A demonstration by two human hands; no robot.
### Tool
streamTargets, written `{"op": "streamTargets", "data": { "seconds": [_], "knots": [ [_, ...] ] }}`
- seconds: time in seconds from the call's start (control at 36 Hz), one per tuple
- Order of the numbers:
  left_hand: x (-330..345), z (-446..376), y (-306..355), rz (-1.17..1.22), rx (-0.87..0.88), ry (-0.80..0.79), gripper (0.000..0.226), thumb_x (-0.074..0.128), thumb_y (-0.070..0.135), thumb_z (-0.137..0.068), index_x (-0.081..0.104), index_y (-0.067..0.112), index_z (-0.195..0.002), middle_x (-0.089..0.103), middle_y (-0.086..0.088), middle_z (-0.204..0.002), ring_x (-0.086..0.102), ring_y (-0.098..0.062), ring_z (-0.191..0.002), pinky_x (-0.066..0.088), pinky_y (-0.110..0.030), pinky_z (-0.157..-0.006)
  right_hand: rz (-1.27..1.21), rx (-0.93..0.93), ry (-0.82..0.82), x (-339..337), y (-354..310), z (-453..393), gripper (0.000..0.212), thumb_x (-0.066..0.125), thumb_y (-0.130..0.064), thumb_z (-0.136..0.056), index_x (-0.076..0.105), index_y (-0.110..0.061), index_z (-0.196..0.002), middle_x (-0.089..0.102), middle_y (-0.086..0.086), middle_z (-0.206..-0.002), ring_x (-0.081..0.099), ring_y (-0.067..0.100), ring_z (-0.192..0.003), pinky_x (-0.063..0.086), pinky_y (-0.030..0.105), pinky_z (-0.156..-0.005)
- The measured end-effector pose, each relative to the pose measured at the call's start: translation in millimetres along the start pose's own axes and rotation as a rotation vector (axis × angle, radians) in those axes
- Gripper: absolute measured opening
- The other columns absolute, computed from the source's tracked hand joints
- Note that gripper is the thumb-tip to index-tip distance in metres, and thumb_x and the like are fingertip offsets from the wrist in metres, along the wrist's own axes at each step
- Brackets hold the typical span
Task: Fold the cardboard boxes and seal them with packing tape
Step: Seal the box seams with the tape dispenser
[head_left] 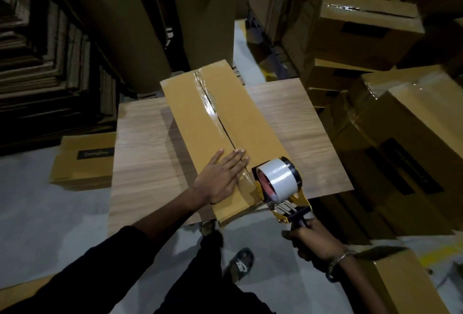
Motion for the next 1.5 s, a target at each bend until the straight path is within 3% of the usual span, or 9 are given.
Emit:
{"op": "streamTargets", "data": {
  "seconds": [0.11,0.19,0.33,0.56,0.75,0.97,1.11,1.36,1.5],
  "knots": [
    [0.1,-4.0,13.9,0.034,-0.058,-0.057,0.075,0.024,0.037,-0.097,0.007,0.019,-0.168,0.0,-0.01,-0.175,0.0,-0.024,-0.162,-0.001,-0.056,-0.129,0.018,0.001,0.002,1.2,3.9,-3.3,0.027,0.074,-0.003,-0.09,0.05,-0.011,-0.079,0.046,0.006,-0.06,0.034,0.013,-0.045,0.026,0.027,-0.046],
    [6.0,-2.0,30.2,0.087,-0.084,-0.052,0.076,0.032,0.043,-0.104,-0.003,0.021,-0.168,-0.007,-0.013,-0.174,-0.008,-0.025,-0.162,-0.008,-0.054,-0.129,0.023,-0.023,0.004,3.2,1.4,-3.0,0.025,0.075,-0.003,-0.088,0.052,-0.01,-0.08,0.048,0.007,-0.061,0.036,0.013,-0.046,0.027,0.028,-0.047],
    [4.9,1.7,32.2,0.061,-0.079,-0.037,0.068,0.024,0.044,-0.109,-0.002,0.022,-0.168,-0.004,-0.01,-0.175,-0.004,-0.022,-0.162,-0.002,-0.05,-0.13,0.003,-0.045,0.006,4.2,4.7,3.7,0.023,0.073,-0.001,-0.09,0.054,-0.009,-0.08,0.047,0.007,-0.062,0.033,0.013,-0.047,0.025,0.027,-0.047],
    [-1.6,2.7,36.8,0.067,-0.101,-0.001,0.062,0.022,0.043,-0.11,0.018,0.022,-0.167,0.012,-0.009,-0.175,0.01,-0.022,-0.162,0.008,-0.051,-0.13,-0.11,0.087,-0.02,-12.1,55.3,21.1,0.023,0.068,0.006,-0.092,0.053,-0.003,-0.106,0.039,0.011,-0.066,0.024,0.015,-0.047,0.02,0.028,-0.048],
    [-0.3,5.6,37.6,0.054,-0.123,-0.027,0.083,0.01,0.075,-0.103,0.01,0.023,-0.168,0.002,-0.007,-0.175,-0.001,-0.018,-0.162,0.002,-0.051,-0.13,-0.143,0.027,-0.038,-3.7,55.8,25.0,0.042,0.067,0.006,-0.094,0.039,-0.012,-0.068,0.034,0.001,-0.052,0.021,0.012,-0.043,0.018,0.026,-0.049],
    [1.8,6.0,42.2,0.018,-0.104,-0.042,0.086,0.013,0.078,-0.101,0.011,0.024,-0.168,0.004,-0.007,-0.175,0.002,-0.019,-0.162,0.005,-0.053,-0.129,-0.179,0.038,-0.02,-5.6,56.8,38.4,0.039,0.067,0.006,-0.093,0.041,-0.012,-0.069,0.036,0.002,-0.052,0.023,0.012,-0.042,0.019,0.024,-0.043],
    [1.8,4.6,41.9,0.048,-0.108,-0.055,0.081,0.007,0.072,-0.103,0.011,0.025,-0.168,0.003,-0.006,-0.175,0.001,-0.018,-0.162,0.004,-0.054,-0.129,-0.143,0.07,-0.014,4.6,62.4,28.5,0.024,0.068,0.004,-0.093,0.047,-0.007,-0.087,0.039,0.002,-0.053,0.026,0.014,-0.042,0.023,0.026,-0.044],
    [-2.7,4.4,40.8,0.101,-0.156,-0.013,0.087,0.003,0.078,-0.099,0.019,0.026,-0.167,0.008,-0.002,-0.175,0.003,-0.016,-0.162,0.003,-0.052,-0.13,-0.383,0.082,0.02,31.9,68.7,28.8,0.045,0.064,0.003,-0.096,0.033,-0.018,-0.069,0.035,0.007,-0.057,0.024,0.018,-0.042,0.02,0.027,-0.044],
    [-2.9,4.1,41.3,0.094,-0.154,-0.015,0.084,0.01,0.076,-0.101,0.017,0.026,-0.168,0.006,-0.003,-0.176,0.003,-0.017,-0.162,0.003,-0.052,-0.129,-0.417,0.09,0.071,44.9,71.7,35.8,0.047,0.065,0.001,-0.094,0.042,-0.015,-0.056,0.037,0.009,-0.056,0.027,0.019,-0.038,0.022,0.025,-0.04]
  ]
}}
Point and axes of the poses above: each hand's wrist, its own z-axis away from the middle knuckle, its own x-axis out of the palm, y = z × x, the point moved 10 cm from there along -z, towards the middle knuckle
